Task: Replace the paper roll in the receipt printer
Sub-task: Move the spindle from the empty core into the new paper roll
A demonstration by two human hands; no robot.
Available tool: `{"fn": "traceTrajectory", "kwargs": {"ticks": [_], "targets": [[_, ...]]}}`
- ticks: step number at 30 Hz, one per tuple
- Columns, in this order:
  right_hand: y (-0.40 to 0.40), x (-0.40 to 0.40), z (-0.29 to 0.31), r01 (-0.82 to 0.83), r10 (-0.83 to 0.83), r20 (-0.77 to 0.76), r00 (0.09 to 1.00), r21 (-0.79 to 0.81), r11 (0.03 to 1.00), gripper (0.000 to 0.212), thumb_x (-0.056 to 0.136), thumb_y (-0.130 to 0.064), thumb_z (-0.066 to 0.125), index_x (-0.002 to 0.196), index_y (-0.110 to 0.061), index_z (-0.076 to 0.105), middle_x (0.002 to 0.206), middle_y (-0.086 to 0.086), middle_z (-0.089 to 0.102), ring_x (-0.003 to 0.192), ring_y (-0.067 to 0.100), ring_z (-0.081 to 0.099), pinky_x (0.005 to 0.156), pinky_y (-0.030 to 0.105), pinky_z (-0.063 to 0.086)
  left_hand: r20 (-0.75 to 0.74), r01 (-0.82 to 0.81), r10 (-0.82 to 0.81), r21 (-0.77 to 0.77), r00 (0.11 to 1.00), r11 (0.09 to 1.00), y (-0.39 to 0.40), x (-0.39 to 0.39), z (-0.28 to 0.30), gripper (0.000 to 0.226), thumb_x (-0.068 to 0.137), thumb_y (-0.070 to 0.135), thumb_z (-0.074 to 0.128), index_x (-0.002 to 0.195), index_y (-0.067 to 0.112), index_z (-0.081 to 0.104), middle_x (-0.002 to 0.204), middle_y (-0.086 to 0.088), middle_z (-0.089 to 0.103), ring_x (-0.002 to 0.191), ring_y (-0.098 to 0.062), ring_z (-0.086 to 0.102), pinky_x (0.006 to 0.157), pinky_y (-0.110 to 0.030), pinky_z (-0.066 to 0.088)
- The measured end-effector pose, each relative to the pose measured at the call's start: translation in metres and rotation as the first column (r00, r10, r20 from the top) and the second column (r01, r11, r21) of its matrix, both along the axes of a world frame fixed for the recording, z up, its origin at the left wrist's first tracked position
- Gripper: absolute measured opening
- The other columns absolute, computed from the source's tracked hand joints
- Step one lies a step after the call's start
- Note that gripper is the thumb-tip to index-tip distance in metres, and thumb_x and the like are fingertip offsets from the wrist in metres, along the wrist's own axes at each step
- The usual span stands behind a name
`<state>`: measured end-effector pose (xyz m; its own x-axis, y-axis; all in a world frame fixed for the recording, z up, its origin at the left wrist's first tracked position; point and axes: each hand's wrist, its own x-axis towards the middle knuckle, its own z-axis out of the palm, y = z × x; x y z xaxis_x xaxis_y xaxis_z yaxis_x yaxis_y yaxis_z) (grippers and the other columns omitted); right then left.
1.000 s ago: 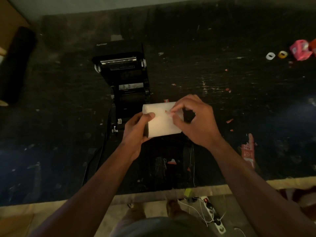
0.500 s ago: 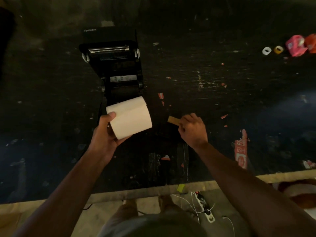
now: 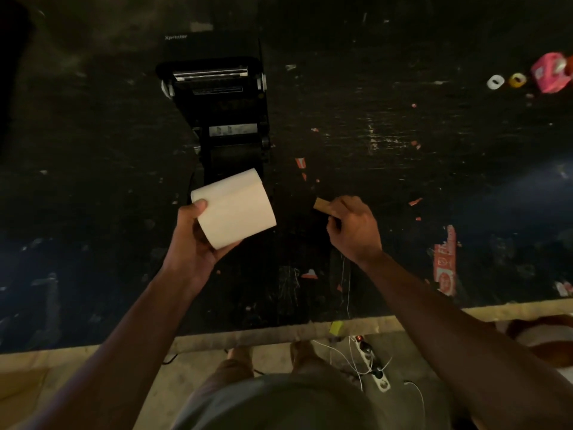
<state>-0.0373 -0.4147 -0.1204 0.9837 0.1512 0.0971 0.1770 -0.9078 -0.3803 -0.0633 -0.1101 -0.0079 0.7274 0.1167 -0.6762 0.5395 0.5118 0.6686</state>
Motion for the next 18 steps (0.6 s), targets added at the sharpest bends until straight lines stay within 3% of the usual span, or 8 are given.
{"fn": "traceTrajectory", "kwargs": {"ticks": [2,5,8,13,18], "targets": [[0.018,0.003,0.006,-0.195,0.191,-0.097,0.977,-0.037,0.980,0.043,0.087,-0.010,0.064,0.129,-0.021,0.065,0.135,0.004,0.062,0.126,0.024,0.055,0.101,0.046,0.050,-0.017,-0.006,0.005,-0.021,1.000,1.000,0.004,-0.005,-0.002,0.068,0.078,0.047,0.069,0.140,0.021,0.057,0.138,-0.013,0.067,0.126,-0.034,0.065,0.094,-0.051,0.057],[0.044,0.022,0.013,-0.514,0.444,-0.340,0.829,-0.151,0.844,0.063,0.085,-0.012,0.067,0.143,-0.031,0.055,0.151,-0.003,0.053,0.143,0.026,0.040,0.116,0.051,0.035,-0.018,0.009,-0.010,-0.044,1.000,0.999,0.008,-0.013,-0.003,0.053,0.088,0.045,0.061,0.135,0.021,0.059,0.135,-0.014,0.068,0.124,-0.034,0.066,0.094,-0.050,0.057],[0.059,0.044,0.021,-0.655,0.489,-0.516,0.703,-0.203,0.728,0.053,0.088,-0.014,0.066,0.137,-0.034,0.060,0.151,-0.004,0.054,0.141,0.022,0.043,0.116,0.049,0.030,-0.009,0.015,-0.015,-0.081,1.000,0.997,0.012,-0.018,-0.001,0.042,0.095,0.043,0.055,0.131,0.023,0.061,0.132,-0.014,0.069,0.122,-0.035,0.066,0.094,-0.049,0.057],[0.068,0.069,0.034,-0.719,0.475,-0.627,0.617,-0.205,0.664,0.045,0.087,-0.012,0.065,0.131,-0.025,0.065,0.148,-0.002,0.057,0.138,0.020,0.049,0.114,0.043,0.036,-0.024,-0.011,0.007,-0.172,1.000,0.985,0.020,-0.027,0.000,0.044,0.092,0.042,0.058,0.131,0.024,0.060,0.136,-0.016,0.065,0.126,-0.040,0.062,0.095,-0.053,0.056],[0.050,0.070,0.060,-0.490,0.375,-0.533,0.758,-0.085,0.868,0.038,0.084,-0.012,0.066,0.120,-0.025,0.068,0.120,0.001,0.069,0.113,0.021,0.064,0.097,0.041,0.053,-0.017,-0.028,0.024,-0.236,1.000,0.971,0.026,-0.031,0.001,0.057,0.076,0.044,0.064,0.129,0.023,0.062,0.131,-0.017,0.067,0.124,-0.041,0.063,0.092,-0.052,0.058]]}}
